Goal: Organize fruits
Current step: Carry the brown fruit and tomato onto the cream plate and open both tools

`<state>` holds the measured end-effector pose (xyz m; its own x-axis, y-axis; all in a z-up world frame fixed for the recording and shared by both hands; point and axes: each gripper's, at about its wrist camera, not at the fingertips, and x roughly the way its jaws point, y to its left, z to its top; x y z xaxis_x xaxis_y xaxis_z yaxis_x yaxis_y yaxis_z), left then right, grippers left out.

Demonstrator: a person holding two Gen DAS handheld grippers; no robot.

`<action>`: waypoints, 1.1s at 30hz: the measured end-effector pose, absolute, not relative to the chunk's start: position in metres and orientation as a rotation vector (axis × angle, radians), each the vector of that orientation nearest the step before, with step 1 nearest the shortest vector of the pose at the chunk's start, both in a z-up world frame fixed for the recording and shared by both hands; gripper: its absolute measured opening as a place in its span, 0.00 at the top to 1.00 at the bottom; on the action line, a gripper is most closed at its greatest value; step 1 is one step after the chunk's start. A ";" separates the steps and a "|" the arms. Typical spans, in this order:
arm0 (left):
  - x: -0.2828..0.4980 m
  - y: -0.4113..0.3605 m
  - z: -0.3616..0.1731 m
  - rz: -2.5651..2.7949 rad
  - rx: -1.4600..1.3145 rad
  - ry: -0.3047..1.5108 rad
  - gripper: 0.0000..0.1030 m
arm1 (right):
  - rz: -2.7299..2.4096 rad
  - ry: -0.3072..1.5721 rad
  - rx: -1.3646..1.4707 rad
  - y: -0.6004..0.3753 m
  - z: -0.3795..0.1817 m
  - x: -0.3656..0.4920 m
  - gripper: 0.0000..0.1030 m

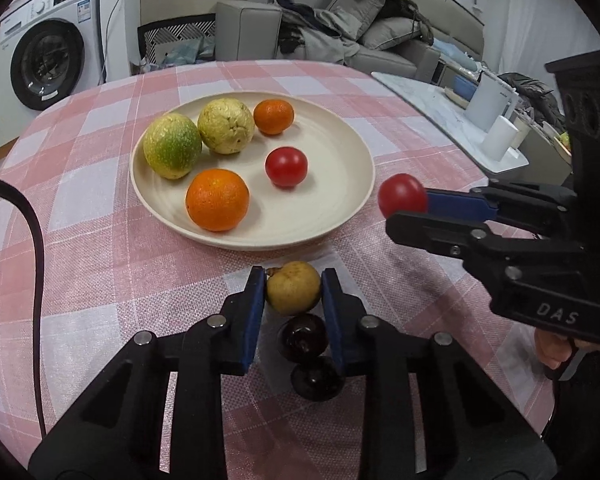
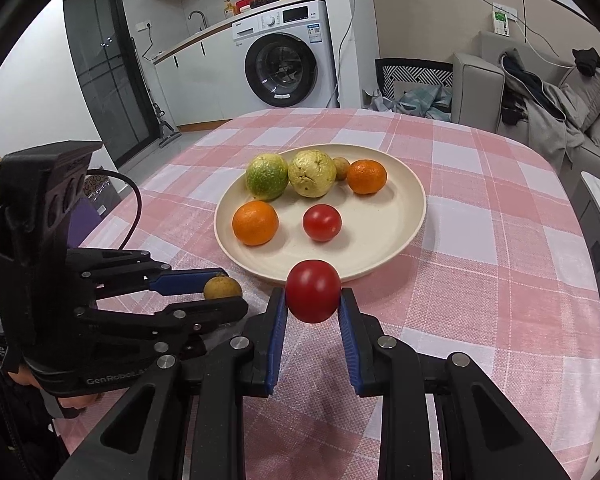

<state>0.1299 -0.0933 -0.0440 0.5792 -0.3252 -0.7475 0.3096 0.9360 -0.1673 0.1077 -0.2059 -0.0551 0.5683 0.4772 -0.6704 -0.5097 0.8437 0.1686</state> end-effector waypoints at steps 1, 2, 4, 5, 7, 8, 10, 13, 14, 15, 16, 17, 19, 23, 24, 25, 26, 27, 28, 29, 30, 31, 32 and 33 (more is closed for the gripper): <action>0.129 -0.092 -0.042 -0.372 -0.021 0.866 0.75 | 0.580 0.771 -0.043 -0.206 -0.055 0.108 0.74; 0.127 -0.090 -0.040 -0.371 -0.021 0.856 0.75 | 0.578 0.768 -0.041 -0.206 -0.055 0.108 0.74; 0.123 -0.088 -0.037 -0.383 -0.019 0.838 0.75 | 0.577 0.757 -0.033 -0.206 -0.055 0.107 0.74; 0.122 -0.088 -0.035 -0.394 -0.014 0.829 0.75 | 0.577 0.752 -0.030 -0.206 -0.054 0.107 0.74; 0.119 -0.086 -0.030 -0.399 -0.003 0.802 0.75 | 0.576 0.738 -0.024 -0.206 -0.053 0.106 0.74; 0.117 -0.086 -0.028 -0.399 0.001 0.793 0.75 | 0.574 0.733 -0.020 -0.206 -0.052 0.106 0.74; 0.115 -0.083 -0.023 -0.401 -0.005 0.773 0.75 | 0.571 0.723 -0.012 -0.206 -0.052 0.106 0.74; 0.111 -0.078 -0.016 -0.397 -0.008 0.746 0.75 | 0.560 0.712 -0.001 -0.207 -0.051 0.107 0.74; 0.111 -0.076 -0.015 -0.389 -0.004 0.740 0.75 | 0.560 0.709 0.003 -0.208 -0.051 0.108 0.74; 0.111 -0.074 -0.014 -0.380 -0.002 0.737 0.75 | 0.558 0.702 0.009 -0.209 -0.051 0.108 0.74; 0.112 -0.072 -0.014 -0.371 -0.004 0.735 0.75 | 0.558 0.696 0.017 -0.209 -0.051 0.108 0.74; 0.113 -0.069 -0.013 -0.363 -0.010 0.734 0.75 | 0.558 0.696 0.023 -0.210 -0.051 0.109 0.74; 0.116 -0.065 -0.015 -0.349 -0.016 0.733 0.75 | 0.553 0.693 0.027 -0.210 -0.051 0.110 0.74; 0.121 -0.057 -0.017 -0.322 -0.029 0.735 0.75 | 0.543 0.690 0.044 -0.210 -0.053 0.112 0.74; 0.123 -0.057 -0.018 -0.318 -0.028 0.734 0.75 | 0.542 0.693 0.047 -0.210 -0.054 0.112 0.74; 0.125 -0.057 -0.019 -0.314 -0.029 0.735 0.75 | 0.540 0.695 0.047 -0.210 -0.055 0.113 0.74; 0.127 -0.057 -0.020 -0.313 -0.031 0.737 0.75 | 0.536 0.693 0.044 -0.210 -0.055 0.113 0.74; 0.129 -0.057 -0.021 -0.311 -0.030 0.741 0.75 | 0.532 0.691 0.041 -0.209 -0.055 0.113 0.74; 0.132 -0.058 -0.022 -0.309 -0.028 0.744 0.75 | 0.529 0.690 0.040 -0.209 -0.055 0.113 0.74; 0.134 -0.058 -0.023 -0.306 -0.025 0.747 0.75 | 0.528 0.689 0.043 -0.208 -0.055 0.113 0.74; 0.136 -0.058 -0.024 -0.301 -0.020 0.750 0.75 | 0.529 0.689 0.044 -0.208 -0.055 0.113 0.74; 0.139 -0.059 -0.025 -0.299 -0.015 0.756 0.75 | 0.530 0.687 0.043 -0.207 -0.054 0.112 0.74; 0.142 -0.060 -0.026 -0.295 -0.010 0.763 0.75 | 0.530 0.688 0.041 -0.207 -0.054 0.112 0.74; 0.145 -0.060 -0.028 -0.291 -0.005 0.771 0.75 | 0.529 0.686 0.041 -0.206 -0.054 0.113 0.74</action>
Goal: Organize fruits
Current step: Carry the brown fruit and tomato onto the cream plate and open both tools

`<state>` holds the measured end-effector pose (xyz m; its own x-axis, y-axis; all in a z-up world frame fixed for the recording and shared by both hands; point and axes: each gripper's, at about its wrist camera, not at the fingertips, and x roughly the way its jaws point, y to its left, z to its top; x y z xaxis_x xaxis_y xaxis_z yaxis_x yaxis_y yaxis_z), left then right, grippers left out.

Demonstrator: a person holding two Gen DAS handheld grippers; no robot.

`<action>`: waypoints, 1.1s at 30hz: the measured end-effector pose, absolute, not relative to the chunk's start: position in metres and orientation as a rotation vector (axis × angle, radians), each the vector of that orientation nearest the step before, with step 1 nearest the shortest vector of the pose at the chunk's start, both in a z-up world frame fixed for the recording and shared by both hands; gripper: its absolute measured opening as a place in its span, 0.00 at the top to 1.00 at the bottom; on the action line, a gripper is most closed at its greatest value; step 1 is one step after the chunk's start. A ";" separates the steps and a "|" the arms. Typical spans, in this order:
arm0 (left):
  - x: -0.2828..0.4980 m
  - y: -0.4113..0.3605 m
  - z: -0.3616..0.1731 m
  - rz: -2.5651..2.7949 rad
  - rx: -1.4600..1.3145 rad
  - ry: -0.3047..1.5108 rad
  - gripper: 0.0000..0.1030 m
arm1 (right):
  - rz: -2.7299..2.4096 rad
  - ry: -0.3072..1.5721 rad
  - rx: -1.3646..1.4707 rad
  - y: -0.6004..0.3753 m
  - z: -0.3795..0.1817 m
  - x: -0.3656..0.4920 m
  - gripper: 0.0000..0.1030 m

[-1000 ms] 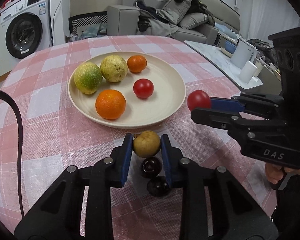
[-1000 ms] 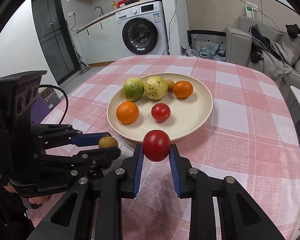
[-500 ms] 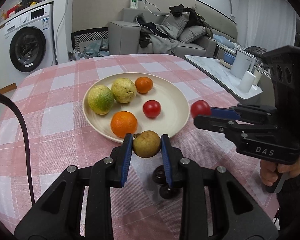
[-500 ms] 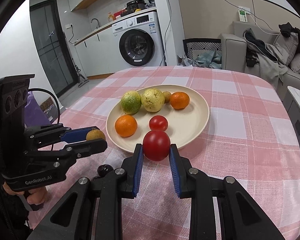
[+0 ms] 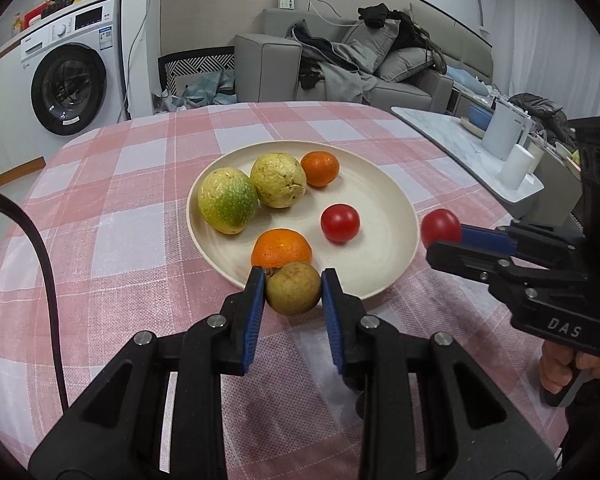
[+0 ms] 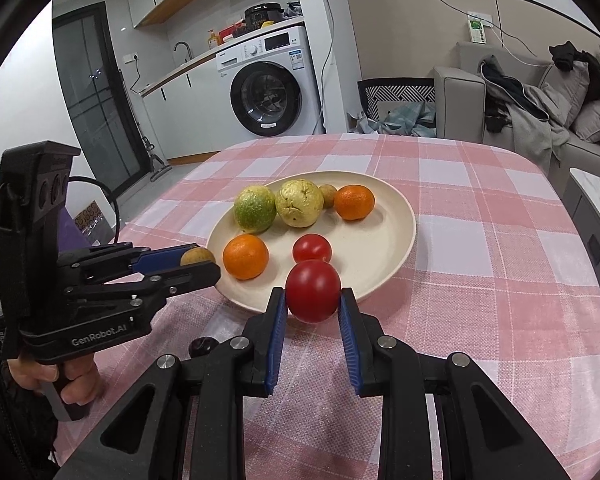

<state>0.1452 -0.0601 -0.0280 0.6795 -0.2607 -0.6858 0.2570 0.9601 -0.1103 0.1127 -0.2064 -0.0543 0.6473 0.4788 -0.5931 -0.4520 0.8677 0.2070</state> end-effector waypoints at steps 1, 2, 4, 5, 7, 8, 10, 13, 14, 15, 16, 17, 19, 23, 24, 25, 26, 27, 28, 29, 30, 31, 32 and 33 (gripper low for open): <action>0.148 -0.061 -0.030 -0.290 -0.002 0.778 0.75 | 0.529 0.685 0.042 -0.207 -0.054 0.113 0.74; 0.150 -0.061 -0.030 -0.292 -0.005 0.778 0.75 | 0.532 0.687 0.040 -0.206 -0.054 0.113 0.74; 0.154 -0.061 -0.031 -0.295 -0.009 0.784 0.75 | 0.531 0.686 0.043 -0.206 -0.054 0.115 0.74; 0.157 -0.061 -0.032 -0.296 -0.011 0.788 0.75 | 0.532 0.689 0.045 -0.206 -0.055 0.116 0.74; 0.161 -0.061 -0.034 -0.297 -0.015 0.793 0.75 | 0.527 0.692 0.048 -0.206 -0.055 0.118 0.74; 0.163 -0.061 -0.034 -0.297 -0.017 0.795 0.75 | 0.527 0.696 0.048 -0.206 -0.056 0.119 0.74; 0.167 -0.062 -0.035 -0.297 -0.019 0.800 0.75 | 0.522 0.700 0.049 -0.206 -0.056 0.122 0.74; 0.170 -0.064 -0.036 -0.292 -0.010 0.803 0.75 | 0.494 0.709 0.052 -0.205 -0.057 0.127 0.74; 0.171 -0.065 -0.036 -0.285 -0.006 0.802 0.75 | 0.488 0.714 0.058 -0.206 -0.058 0.129 0.74; 0.172 -0.065 -0.037 -0.280 -0.006 0.803 0.75 | 0.484 0.719 0.066 -0.206 -0.059 0.131 0.74; 0.174 -0.065 -0.037 -0.276 -0.006 0.804 0.75 | 0.481 0.721 0.071 -0.206 -0.059 0.133 0.74; 0.176 -0.065 -0.038 -0.272 -0.005 0.806 0.75 | 0.480 0.724 0.073 -0.205 -0.059 0.135 0.74; 0.180 -0.063 -0.039 -0.259 -0.009 0.805 0.75 | 0.480 0.726 0.071 -0.203 -0.060 0.138 0.74; 0.182 -0.061 -0.040 -0.243 -0.013 0.796 0.75 | 0.476 0.730 0.068 -0.201 -0.062 0.140 0.74; 0.181 -0.062 -0.040 -0.241 -0.001 0.792 0.75 | 0.476 0.725 0.066 -0.201 -0.062 0.139 0.74; 0.180 -0.063 -0.040 -0.237 0.011 0.787 0.75 | 0.472 0.724 0.065 -0.201 -0.062 0.140 0.74; 0.179 -0.065 -0.040 -0.232 0.025 0.781 0.75 | 0.472 0.722 0.067 -0.201 -0.062 0.140 0.74; 0.177 -0.066 -0.040 -0.228 0.034 0.778 0.75 | 0.469 0.720 0.072 -0.202 -0.063 0.140 0.74; 0.177 -0.067 -0.040 -0.225 0.044 0.775 0.75 | 0.465 0.718 0.075 -0.202 -0.063 0.141 0.74; 0.176 -0.068 -0.040 -0.222 0.052 0.774 0.75 | 0.463 0.716 0.079 -0.203 -0.063 0.142 0.74; 0.175 -0.068 -0.040 -0.221 0.056 0.773 0.75 | 0.467 0.716 0.084 -0.204 -0.064 0.143 0.73; 0.175 -0.068 -0.040 -0.220 0.060 0.773 0.75 | 0.472 0.716 0.085 -0.204 -0.064 0.143 0.72; 0.175 -0.068 -0.040 -0.221 0.061 0.773 0.75 | 0.471 0.714 0.082 -0.204 -0.064 0.143 0.71; 0.174 -0.068 -0.039 -0.222 0.058 0.773 0.75 | 0.464 0.708 0.077 -0.204 -0.063 0.142 0.70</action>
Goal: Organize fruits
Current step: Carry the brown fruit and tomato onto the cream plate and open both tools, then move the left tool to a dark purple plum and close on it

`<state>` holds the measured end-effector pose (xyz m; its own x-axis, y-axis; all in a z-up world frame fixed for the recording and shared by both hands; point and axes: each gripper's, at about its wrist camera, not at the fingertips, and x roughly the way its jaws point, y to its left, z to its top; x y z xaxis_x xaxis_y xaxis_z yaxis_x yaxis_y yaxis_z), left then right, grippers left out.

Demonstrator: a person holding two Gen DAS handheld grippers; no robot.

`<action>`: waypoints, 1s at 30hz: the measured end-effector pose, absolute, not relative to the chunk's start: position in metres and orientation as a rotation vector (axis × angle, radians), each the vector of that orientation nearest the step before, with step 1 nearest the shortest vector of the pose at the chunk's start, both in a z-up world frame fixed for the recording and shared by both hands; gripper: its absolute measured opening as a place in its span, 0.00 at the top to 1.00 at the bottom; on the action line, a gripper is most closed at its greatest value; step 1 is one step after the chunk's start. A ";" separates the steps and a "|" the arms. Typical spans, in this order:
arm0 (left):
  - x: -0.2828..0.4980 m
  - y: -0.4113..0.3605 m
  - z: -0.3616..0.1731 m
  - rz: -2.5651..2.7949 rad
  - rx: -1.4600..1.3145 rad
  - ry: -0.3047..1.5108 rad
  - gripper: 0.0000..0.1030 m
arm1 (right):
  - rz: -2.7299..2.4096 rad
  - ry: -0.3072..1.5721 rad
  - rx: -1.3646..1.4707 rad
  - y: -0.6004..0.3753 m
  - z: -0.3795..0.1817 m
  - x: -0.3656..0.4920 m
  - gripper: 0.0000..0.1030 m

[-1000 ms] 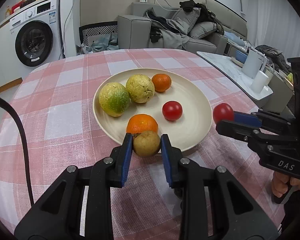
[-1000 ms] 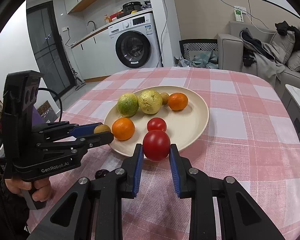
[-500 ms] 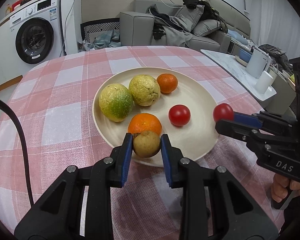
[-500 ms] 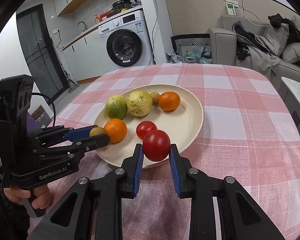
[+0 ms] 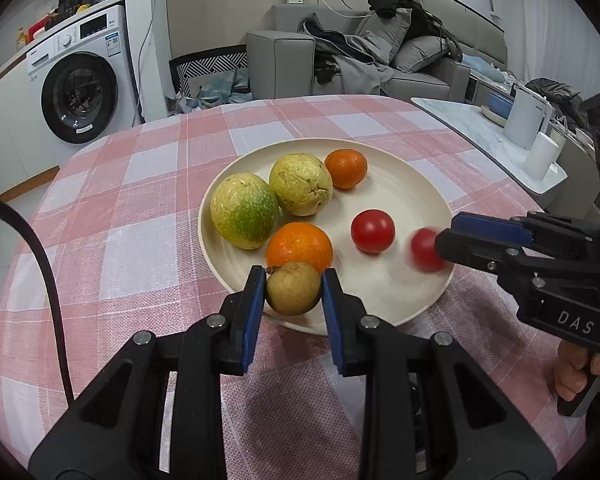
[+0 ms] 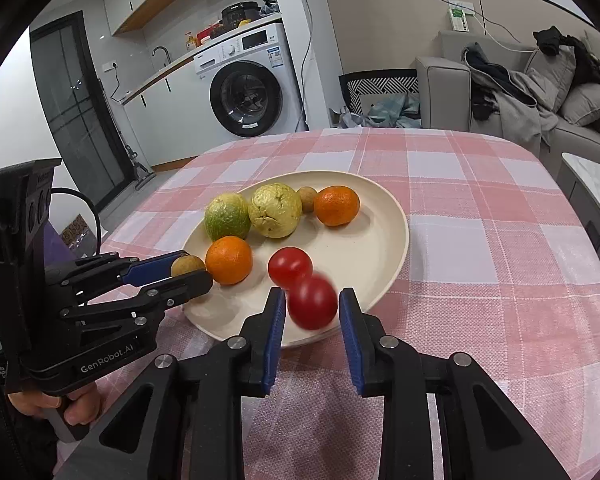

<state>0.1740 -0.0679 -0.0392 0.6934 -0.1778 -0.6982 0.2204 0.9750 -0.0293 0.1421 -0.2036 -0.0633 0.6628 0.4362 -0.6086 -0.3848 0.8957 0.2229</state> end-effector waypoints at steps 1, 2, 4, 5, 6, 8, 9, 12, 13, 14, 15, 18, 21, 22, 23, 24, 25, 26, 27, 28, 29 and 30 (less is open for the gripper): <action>0.174 -0.067 -0.039 -0.225 0.053 0.773 0.74 | 0.458 0.698 0.075 -0.204 -0.062 0.141 0.65; 0.173 -0.066 -0.038 -0.228 0.047 0.772 0.73 | 0.448 0.681 0.075 -0.206 -0.061 0.139 0.59; 0.169 -0.063 -0.035 -0.248 0.025 0.764 0.55 | 0.438 0.649 0.084 -0.210 -0.057 0.135 0.51; 0.166 -0.062 -0.033 -0.245 0.020 0.757 0.47 | 0.443 0.646 0.096 -0.213 -0.056 0.134 0.50; 0.162 -0.061 -0.031 -0.235 0.018 0.746 0.30 | 0.447 0.648 0.106 -0.215 -0.055 0.133 0.49; 0.152 -0.059 -0.025 -0.220 0.024 0.712 0.18 | 0.439 0.654 0.113 -0.219 -0.054 0.132 0.37; 0.148 -0.059 -0.022 -0.222 0.028 0.701 0.17 | 0.432 0.658 0.112 -0.220 -0.053 0.131 0.32; 0.134 -0.055 -0.014 -0.225 0.036 0.688 0.04 | 0.432 0.659 0.130 -0.226 -0.050 0.125 0.10; 0.129 -0.053 -0.011 -0.220 0.034 0.677 0.00 | 0.437 0.657 0.134 -0.227 -0.049 0.123 0.05; 0.123 -0.051 -0.008 -0.220 0.030 0.664 0.00 | 0.442 0.658 0.131 -0.227 -0.047 0.121 0.00; 0.119 -0.049 -0.006 -0.222 0.025 0.660 0.00 | 0.444 0.661 0.125 -0.226 -0.046 0.118 0.00; 0.106 -0.045 -0.001 -0.221 0.010 0.653 0.00 | 0.450 0.667 0.080 -0.221 -0.042 0.110 0.00; 0.090 -0.042 0.003 -0.219 0.008 0.635 0.00 | 0.463 0.673 0.050 -0.218 -0.040 0.102 0.00; 0.085 -0.041 0.003 -0.219 0.010 0.630 0.00 | 0.472 0.679 0.046 -0.217 -0.040 0.100 0.00; 0.080 -0.041 0.003 -0.221 0.016 0.626 0.00 | 0.476 0.684 0.039 -0.216 -0.040 0.098 0.00; 0.076 -0.041 0.003 -0.215 0.023 0.623 0.00 | 0.475 0.688 0.028 -0.214 -0.040 0.097 0.00; 0.072 -0.041 0.003 -0.210 0.027 0.621 0.00 | 0.473 0.692 0.020 -0.213 -0.040 0.096 0.00; 0.068 -0.041 0.002 -0.209 0.029 0.625 0.00 | 0.475 0.695 0.012 -0.212 -0.040 0.095 0.00; 0.065 -0.041 0.000 -0.214 0.027 0.630 0.00 | 0.481 0.697 0.007 -0.211 -0.041 0.094 0.00; 0.063 -0.041 -0.002 -0.222 0.024 0.635 0.00 | 0.488 0.696 0.002 -0.210 -0.042 0.093 0.00; 0.061 -0.042 -0.003 -0.235 0.021 0.643 0.00 | 0.495 0.698 -0.005 -0.209 -0.043 0.093 0.00; 0.061 -0.043 -0.005 -0.242 0.022 0.652 0.00 | 0.499 0.703 -0.009 -0.209 -0.045 0.092 0.00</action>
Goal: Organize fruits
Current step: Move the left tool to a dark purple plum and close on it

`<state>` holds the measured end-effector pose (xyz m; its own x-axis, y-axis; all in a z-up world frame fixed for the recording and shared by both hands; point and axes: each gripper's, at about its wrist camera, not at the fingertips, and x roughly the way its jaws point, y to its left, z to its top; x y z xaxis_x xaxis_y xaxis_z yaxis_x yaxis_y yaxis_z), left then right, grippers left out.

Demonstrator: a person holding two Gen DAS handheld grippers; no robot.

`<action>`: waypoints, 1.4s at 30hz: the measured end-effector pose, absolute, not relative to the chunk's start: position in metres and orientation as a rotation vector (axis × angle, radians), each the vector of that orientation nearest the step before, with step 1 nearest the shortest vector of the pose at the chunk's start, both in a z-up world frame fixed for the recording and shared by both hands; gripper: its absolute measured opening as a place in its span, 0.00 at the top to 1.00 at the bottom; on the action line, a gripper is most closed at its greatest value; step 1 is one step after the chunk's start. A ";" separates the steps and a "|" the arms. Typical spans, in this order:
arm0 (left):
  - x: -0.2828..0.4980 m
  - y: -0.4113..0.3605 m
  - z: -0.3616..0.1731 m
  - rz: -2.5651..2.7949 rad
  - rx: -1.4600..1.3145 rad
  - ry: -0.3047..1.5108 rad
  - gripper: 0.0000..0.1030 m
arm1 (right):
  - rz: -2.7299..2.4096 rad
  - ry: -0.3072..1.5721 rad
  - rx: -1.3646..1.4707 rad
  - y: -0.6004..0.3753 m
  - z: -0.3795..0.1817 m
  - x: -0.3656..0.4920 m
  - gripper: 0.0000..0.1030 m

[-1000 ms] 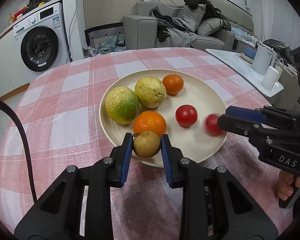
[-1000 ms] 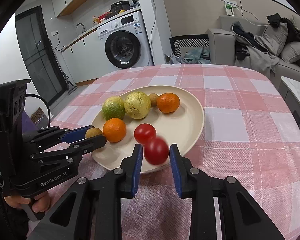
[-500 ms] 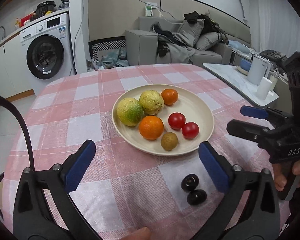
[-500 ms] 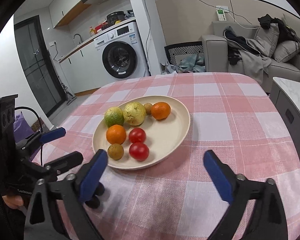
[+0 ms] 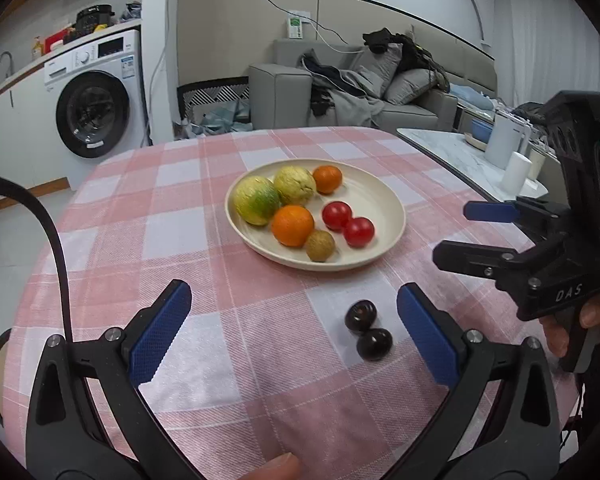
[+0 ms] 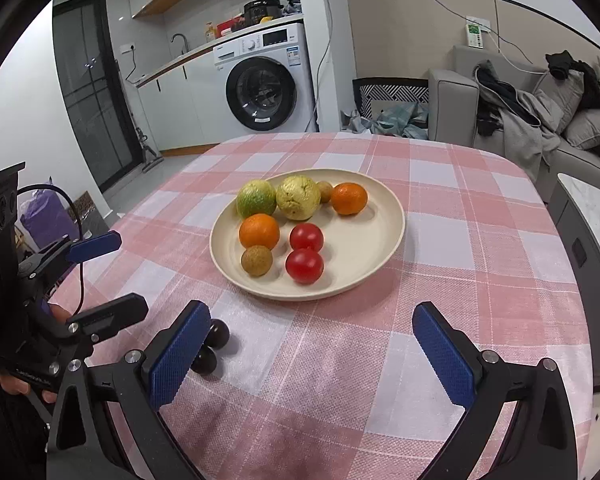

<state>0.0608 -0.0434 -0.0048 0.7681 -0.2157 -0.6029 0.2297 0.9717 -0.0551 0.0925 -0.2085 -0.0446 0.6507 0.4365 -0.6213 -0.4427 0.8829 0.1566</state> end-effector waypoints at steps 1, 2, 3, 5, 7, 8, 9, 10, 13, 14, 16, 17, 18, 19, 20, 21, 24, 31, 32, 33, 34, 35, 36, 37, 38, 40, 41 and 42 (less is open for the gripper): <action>0.062 -0.046 -0.007 -0.242 0.026 0.658 0.00 | 0.502 0.708 -0.012 -0.208 -0.046 0.093 0.00; 0.061 -0.048 -0.008 -0.242 0.028 0.668 0.00 | 0.501 0.714 -0.015 -0.208 -0.047 0.094 0.00; 0.061 -0.049 -0.011 -0.247 0.026 0.681 0.00 | 0.500 0.718 -0.017 -0.208 -0.048 0.094 0.00; 0.064 -0.052 -0.015 -0.265 0.013 0.705 0.00 | 0.510 0.716 -0.028 -0.209 -0.049 0.093 0.00; 0.066 -0.054 -0.020 -0.263 0.014 0.723 0.00 | 0.519 0.715 -0.043 -0.208 -0.051 0.092 0.00; 0.066 -0.056 -0.022 -0.262 0.020 0.729 0.00 | 0.526 0.722 -0.048 -0.207 -0.052 0.091 0.00; 0.067 -0.057 -0.023 -0.265 0.025 0.733 0.00 | 0.529 0.727 -0.055 -0.207 -0.053 0.091 0.00; 0.067 -0.059 -0.025 -0.267 0.030 0.739 0.00 | 0.529 0.730 -0.061 -0.206 -0.053 0.091 0.00; 0.070 -0.066 -0.031 -0.282 0.043 0.767 0.00 | 0.521 0.737 -0.071 -0.208 -0.055 0.092 0.00; 0.070 -0.068 -0.033 -0.290 0.052 0.781 0.00 | 0.519 0.739 -0.065 -0.209 -0.055 0.093 0.00; 0.071 -0.073 -0.037 -0.311 0.065 0.802 0.00 | 0.518 0.737 -0.053 -0.213 -0.055 0.094 0.00; 0.071 -0.075 -0.039 -0.319 0.070 0.813 0.00 | 0.517 0.735 -0.052 -0.214 -0.054 0.094 0.00; 0.072 -0.076 -0.040 -0.324 0.072 0.820 0.00 | 0.516 0.735 -0.052 -0.215 -0.054 0.094 0.00; 0.073 -0.077 -0.041 -0.329 0.072 0.829 0.00 | 0.514 0.736 -0.051 -0.216 -0.054 0.095 0.00; 0.073 -0.078 -0.043 -0.338 0.067 0.839 0.00 | 0.509 0.735 -0.048 -0.217 -0.054 0.096 0.00; 0.075 -0.077 -0.044 -0.349 0.058 0.849 0.01 | 0.506 0.736 -0.044 -0.218 -0.054 0.097 0.00; 0.078 -0.077 -0.048 -0.391 0.029 0.881 0.12 | 0.506 0.740 -0.039 -0.219 -0.055 0.098 0.00; 0.080 -0.091 -0.056 -0.435 0.081 0.914 0.39 | 0.515 0.747 -0.055 -0.217 -0.058 0.099 0.00; 0.079 -0.092 -0.056 -0.442 0.085 0.911 0.40 | 0.515 0.749 -0.054 -0.217 -0.059 0.099 0.00; 0.079 -0.093 -0.056 -0.439 0.091 0.910 0.42 | 0.516 0.749 -0.053 -0.217 -0.059 0.099 0.00; 0.080 -0.094 -0.057 -0.435 0.094 0.909 0.42 | 0.517 0.750 -0.052 -0.217 -0.059 0.099 0.00; 0.080 -0.094 -0.057 -0.432 0.094 0.909 0.43 | 0.517 0.750 -0.052 -0.217 -0.059 0.099 0.00; 0.080 -0.095 -0.057 -0.428 0.096 0.908 0.45 | 0.517 0.750 -0.052 -0.217 -0.059 0.099 0.00; 0.081 -0.095 -0.057 -0.423 0.097 0.907 0.48 | 0.515 0.750 -0.052 -0.217 -0.059 0.100 0.00; 0.080 -0.095 -0.057 -0.424 0.095 0.906 0.49 | 0.513 0.750 -0.051 -0.217 -0.059 0.099 0.00; 0.080 -0.094 -0.057 -0.429 0.089 0.905 0.57 | 0.503 0.754 -0.048 -0.218 -0.060 0.100 0.00; 0.080 -0.093 -0.056 -0.431 0.087 0.904 0.59 | 0.501 0.755 -0.046 -0.218 -0.060 0.101 0.00; 0.080 -0.093 -0.056 -0.435 0.082 0.904 0.61 | 0.500 0.757 -0.043 -0.219 -0.061 0.101 0.00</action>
<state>0.0801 -0.0925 -0.0558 0.5377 -0.3313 -0.7753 0.3996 0.9099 -0.1117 0.1015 -0.2189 -0.0609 0.6159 0.4185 -0.6674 -0.4491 0.8826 0.1390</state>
